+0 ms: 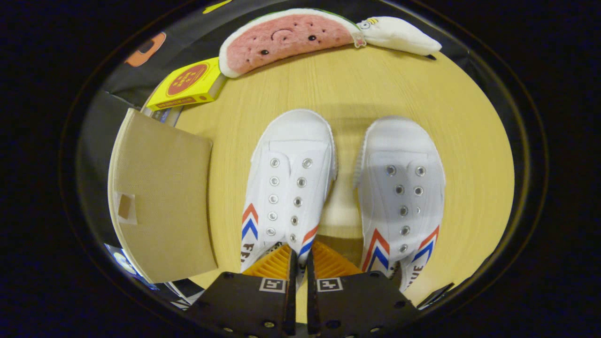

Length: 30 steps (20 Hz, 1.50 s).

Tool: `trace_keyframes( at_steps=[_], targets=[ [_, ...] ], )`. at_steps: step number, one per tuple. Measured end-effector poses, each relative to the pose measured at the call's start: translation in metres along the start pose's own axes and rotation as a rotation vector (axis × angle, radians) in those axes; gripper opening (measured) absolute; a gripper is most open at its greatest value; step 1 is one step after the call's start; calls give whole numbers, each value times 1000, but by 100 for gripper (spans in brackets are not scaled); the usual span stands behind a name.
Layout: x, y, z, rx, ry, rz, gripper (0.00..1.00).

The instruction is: Open the storage box then place both shoes into the box .Put the left shoe in first, then the right shoe, with the right side of both shoes facing outward in a uniform manner.

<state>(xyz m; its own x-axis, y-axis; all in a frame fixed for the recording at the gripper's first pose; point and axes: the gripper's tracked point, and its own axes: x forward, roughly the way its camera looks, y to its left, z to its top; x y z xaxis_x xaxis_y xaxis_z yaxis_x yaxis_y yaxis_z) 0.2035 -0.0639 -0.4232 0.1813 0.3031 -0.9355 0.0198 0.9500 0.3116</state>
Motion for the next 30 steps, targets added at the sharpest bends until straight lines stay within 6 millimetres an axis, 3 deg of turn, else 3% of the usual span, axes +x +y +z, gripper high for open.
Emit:
trace_keyframes(
  at_steps=[1, 2, 9, 11, 13, 19, 22, 25, 30],
  targets=[
    [0, 0, -2, -6, -9, 20, 9],
    [-1, -1, -4, -8, -19, 43, 2],
    [-11, 5, -10, 89, -68, 155, 1],
    [-22, 10, -8, 100, -89, 194, 1],
    [-45, 20, -8, 88, -111, 226, 1],
    [-141, 87, -6, -35, -217, 276, 1],
    [-171, 133, -1, -78, -246, 310, 1],
    [-178, 174, -2, -132, -253, 310, 1],
    [-143, 237, -7, -168, -214, 284, 1]
  ],
)
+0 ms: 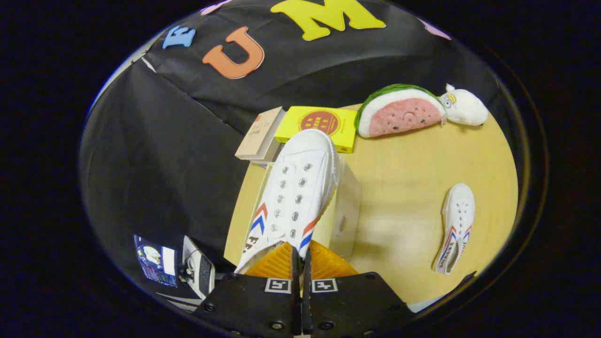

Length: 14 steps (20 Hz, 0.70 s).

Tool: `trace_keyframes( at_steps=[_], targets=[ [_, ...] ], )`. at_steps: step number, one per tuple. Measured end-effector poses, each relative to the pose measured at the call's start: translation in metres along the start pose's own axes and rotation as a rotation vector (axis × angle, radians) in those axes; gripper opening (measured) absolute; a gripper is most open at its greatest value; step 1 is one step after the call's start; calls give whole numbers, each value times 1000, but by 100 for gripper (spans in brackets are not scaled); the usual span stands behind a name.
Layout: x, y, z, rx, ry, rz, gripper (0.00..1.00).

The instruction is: Open the storage box then place both shoes into the box .Put the left shoe in first, then the right shoe, with the right side of both shoes facing outward in a uniform manner.

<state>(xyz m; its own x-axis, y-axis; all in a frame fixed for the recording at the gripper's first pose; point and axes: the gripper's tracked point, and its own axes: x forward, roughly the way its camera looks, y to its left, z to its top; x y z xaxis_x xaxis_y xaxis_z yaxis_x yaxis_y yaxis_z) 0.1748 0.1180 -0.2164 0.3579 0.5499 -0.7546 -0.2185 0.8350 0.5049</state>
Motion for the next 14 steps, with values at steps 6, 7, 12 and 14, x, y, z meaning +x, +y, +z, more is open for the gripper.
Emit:
trace_keyframes(
  at_steps=[6, 7, 12, 14],
  targets=[
    [77, 26, -6, 9, -13, -109, 1],
    [87, 29, -7, 9, -16, -121, 1],
    [126, 27, -18, -24, -28, -199, 1],
    [138, 26, -26, -29, 2, -208, 1]
  ],
)
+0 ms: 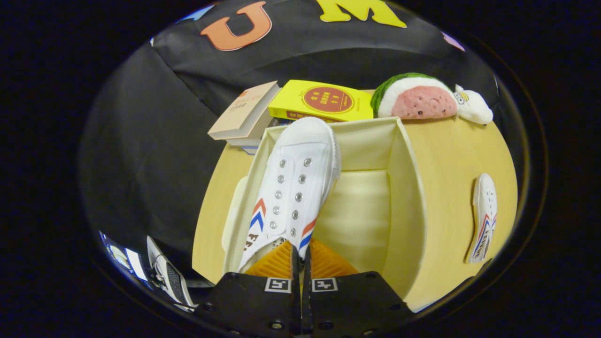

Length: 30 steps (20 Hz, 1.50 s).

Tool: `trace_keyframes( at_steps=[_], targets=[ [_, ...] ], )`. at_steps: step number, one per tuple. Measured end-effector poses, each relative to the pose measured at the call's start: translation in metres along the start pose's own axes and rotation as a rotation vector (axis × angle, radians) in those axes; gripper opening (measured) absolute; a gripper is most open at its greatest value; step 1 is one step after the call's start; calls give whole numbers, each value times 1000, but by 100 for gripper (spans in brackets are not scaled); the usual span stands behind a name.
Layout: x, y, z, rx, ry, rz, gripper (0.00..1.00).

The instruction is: Open the storage box then place both shoes into the box .Put the left shoe in first, then the right shoe, with the right side of both shoes facing outward in a uniform manner.

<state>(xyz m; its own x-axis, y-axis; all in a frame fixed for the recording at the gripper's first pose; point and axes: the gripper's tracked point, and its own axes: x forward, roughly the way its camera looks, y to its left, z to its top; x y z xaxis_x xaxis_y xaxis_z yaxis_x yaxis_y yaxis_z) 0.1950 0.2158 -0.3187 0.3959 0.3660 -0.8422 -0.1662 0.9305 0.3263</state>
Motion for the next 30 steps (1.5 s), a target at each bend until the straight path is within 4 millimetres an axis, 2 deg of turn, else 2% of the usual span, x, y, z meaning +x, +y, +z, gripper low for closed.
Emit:
trace_keyframes(
  at_steps=[5, 8, 11, 12, 14, 15, 16, 19, 20, 22, 25, 27, 30],
  targets=[
    [30, -4, -16, -20, 93, -48, 1],
    [43, -7, -16, -38, 104, -67, 3],
    [36, -1, -16, -49, 109, -9, 9],
    [30, 2, -12, -69, 103, 4, 20],
    [16, 2, -4, -98, 69, 25, 30],
    [5, 1, -2, -101, 58, 29, 41],
    [-7, -1, -1, -98, 49, 41, 57],
    [-45, -6, 0, -109, 30, 82, 79],
    [-56, -13, 0, -118, 18, 73, 88],
    [-80, -30, 1, -133, -12, 69, 91],
    [-110, -71, 2, -134, -54, 30, 92],
    [-123, -106, 0, -126, -62, -1, 97],
    [-136, -164, -1, -86, -71, -46, 96]
  ],
)
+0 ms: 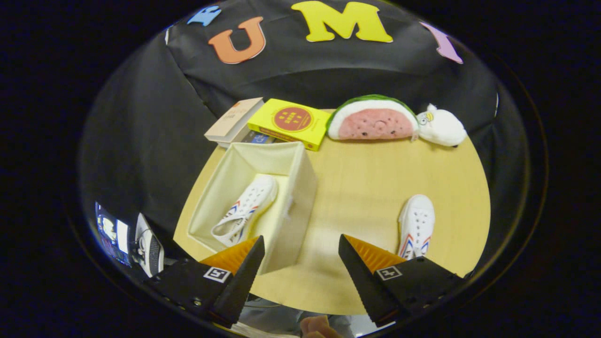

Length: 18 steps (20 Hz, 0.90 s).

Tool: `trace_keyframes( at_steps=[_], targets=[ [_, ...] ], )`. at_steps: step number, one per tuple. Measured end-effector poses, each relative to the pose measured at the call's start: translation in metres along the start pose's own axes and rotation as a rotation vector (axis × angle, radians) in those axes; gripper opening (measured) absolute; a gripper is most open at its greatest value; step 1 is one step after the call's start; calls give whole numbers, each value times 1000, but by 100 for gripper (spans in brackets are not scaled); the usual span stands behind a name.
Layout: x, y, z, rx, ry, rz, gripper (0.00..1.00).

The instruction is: Open the storage box then place both shoes into the box .Put the left shoe in first, then the right shoe, with the right side of both shoes facing outward in a uniform manner.

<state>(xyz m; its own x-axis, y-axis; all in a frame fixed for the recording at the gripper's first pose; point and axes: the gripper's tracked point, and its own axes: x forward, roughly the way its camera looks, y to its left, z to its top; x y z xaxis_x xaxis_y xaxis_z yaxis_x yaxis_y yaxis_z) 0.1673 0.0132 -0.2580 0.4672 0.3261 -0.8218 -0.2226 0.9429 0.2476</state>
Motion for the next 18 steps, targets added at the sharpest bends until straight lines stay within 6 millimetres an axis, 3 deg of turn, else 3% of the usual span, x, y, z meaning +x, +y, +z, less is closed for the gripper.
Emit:
trace_keyframes(
  at_steps=[7, 10, 14, 18],
  targets=[
    [10, -137, -35, 54, 88, -142, 96],
    [16, -182, -47, 56, 123, -194, 96],
    [30, -222, -71, 34, 189, -245, 96],
    [51, -248, -81, 5, 206, -285, 96]
  ],
)
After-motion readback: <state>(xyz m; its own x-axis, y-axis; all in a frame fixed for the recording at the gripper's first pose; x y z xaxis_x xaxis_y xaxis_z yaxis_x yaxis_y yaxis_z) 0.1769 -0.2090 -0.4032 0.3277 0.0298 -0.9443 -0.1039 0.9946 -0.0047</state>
